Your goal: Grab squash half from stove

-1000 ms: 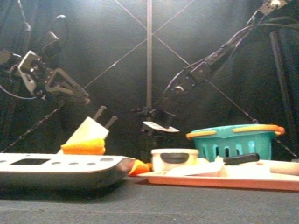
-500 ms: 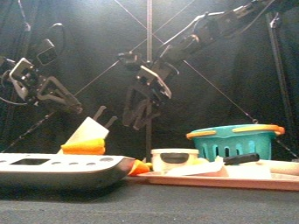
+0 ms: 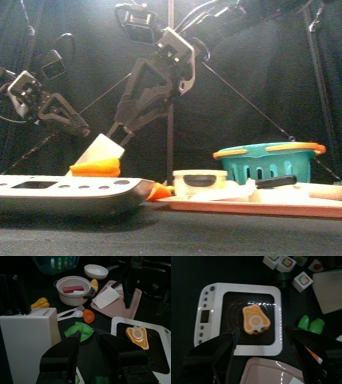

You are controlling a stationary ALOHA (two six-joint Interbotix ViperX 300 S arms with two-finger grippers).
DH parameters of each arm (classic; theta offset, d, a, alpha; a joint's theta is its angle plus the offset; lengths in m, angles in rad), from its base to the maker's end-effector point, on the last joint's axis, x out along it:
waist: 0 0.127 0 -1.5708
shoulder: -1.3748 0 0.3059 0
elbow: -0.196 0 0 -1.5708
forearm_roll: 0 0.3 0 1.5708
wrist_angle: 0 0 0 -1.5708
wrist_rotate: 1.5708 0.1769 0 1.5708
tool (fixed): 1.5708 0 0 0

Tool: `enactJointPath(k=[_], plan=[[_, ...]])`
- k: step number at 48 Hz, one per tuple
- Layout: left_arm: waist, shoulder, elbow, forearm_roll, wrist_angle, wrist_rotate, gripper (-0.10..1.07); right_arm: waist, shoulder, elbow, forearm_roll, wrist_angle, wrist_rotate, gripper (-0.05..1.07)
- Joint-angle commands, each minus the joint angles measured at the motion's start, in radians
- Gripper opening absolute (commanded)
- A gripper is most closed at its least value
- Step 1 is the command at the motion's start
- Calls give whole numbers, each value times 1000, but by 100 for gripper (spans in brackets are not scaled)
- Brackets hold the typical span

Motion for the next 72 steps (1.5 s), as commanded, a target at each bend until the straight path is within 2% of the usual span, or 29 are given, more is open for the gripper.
enactJointPath(k=[1, 14, 27, 67, 72], plan=[[2, 0, -14, -3, -3, 2, 72, 3, -5, -41, -2, -17, 0, 101], [3, -2, -14, -3, -3, 2, 72, -3, 75, -97, -8, -23, -5, 101], [5, 0, -12, -3, -3, 2, 72, -5, 117, -118, -3, -18, -3, 101], [6, -2, -12, -3, -3, 0, 72, -8, 152, -120, 2, -17, 0, 100], [6, 0, -12, -3, -3, 0, 72, -8, 153, -120, 2, -17, -2, 98]])
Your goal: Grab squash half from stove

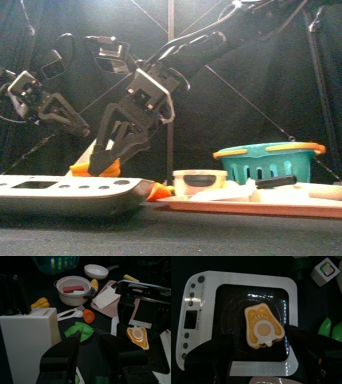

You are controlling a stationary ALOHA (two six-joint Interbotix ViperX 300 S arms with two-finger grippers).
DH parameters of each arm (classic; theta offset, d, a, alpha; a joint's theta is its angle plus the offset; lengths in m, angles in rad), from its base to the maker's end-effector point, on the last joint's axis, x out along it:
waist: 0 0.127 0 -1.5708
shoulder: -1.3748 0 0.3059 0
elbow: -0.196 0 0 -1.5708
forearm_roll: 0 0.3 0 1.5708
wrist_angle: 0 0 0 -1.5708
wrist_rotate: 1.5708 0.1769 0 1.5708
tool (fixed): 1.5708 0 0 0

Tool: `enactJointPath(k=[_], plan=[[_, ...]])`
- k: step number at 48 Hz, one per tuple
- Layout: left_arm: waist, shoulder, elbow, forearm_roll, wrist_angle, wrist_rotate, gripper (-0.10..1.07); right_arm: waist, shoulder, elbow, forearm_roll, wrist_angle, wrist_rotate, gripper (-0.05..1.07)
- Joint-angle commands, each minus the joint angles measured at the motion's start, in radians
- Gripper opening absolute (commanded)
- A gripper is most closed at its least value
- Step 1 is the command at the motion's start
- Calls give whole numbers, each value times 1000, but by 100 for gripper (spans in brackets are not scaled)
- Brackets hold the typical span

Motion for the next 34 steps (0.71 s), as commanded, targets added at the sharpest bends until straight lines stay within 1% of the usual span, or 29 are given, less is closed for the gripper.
enactJointPath(k=[1, 10, 17, 24, 34], plan=[[3, 2, -12, -2, -5, 0, 72, -6, -25, -23, 0, -3, 0, 97], [3, 0, -12, -2, -5, 0, 72, -6, -25, -23, 2, -2, 0, 85], [3, 2, -12, -2, -5, 0, 72, -11, -31, -21, 0, 8, 5, 78], [3, 0, -12, -2, -5, 0, 72, -12, -40, -15, 0, 9, 5, 76], [3, 2, -12, -2, -5, 0, 72, -12, -71, -9, -5, 9, 6, 76]])
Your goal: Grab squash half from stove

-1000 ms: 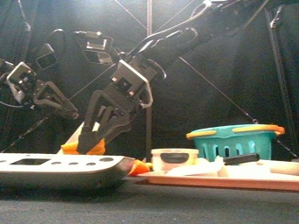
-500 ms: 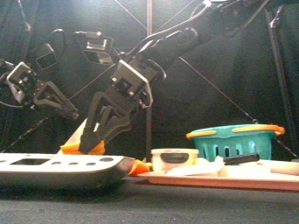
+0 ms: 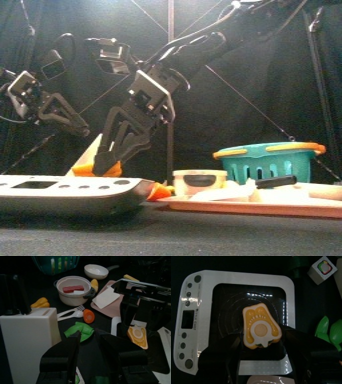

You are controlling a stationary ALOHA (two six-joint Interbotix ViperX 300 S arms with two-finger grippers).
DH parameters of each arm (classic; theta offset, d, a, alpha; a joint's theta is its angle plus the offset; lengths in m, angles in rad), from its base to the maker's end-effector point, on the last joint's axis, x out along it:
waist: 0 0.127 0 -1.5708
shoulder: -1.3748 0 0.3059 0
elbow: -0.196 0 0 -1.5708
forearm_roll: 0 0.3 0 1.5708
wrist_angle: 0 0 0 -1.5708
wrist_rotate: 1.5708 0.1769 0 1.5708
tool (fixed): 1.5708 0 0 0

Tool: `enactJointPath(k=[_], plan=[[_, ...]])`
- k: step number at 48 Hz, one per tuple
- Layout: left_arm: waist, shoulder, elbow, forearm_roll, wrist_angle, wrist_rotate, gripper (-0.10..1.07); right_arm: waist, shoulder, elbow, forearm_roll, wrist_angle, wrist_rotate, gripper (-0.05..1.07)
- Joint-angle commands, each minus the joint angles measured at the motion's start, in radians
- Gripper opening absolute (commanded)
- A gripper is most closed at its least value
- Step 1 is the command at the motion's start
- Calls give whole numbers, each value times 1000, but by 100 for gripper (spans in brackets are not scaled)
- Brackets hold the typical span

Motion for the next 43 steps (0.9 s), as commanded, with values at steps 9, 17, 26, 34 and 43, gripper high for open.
enactJointPath(k=[9, 17, 26, 34, 43], plan=[[3, -2, -12, -3, -5, -2, 72, -6, -78, 0, 0, -2, 3, 76], [3, -2, -12, -8, -5, 0, 72, -6, -78, 3, -3, -2, 3, 76], [3, 0, -12, -17, -5, 0, 72, -11, -77, 5, 0, -2, 3, 76], [3, -2, -12, -23, -5, 0, 72, -17, -74, 5, 2, -2, 3, 76], [3, 0, -12, -23, -5, 0, 72, -18, -72, 5, 2, -2, 5, 76]])
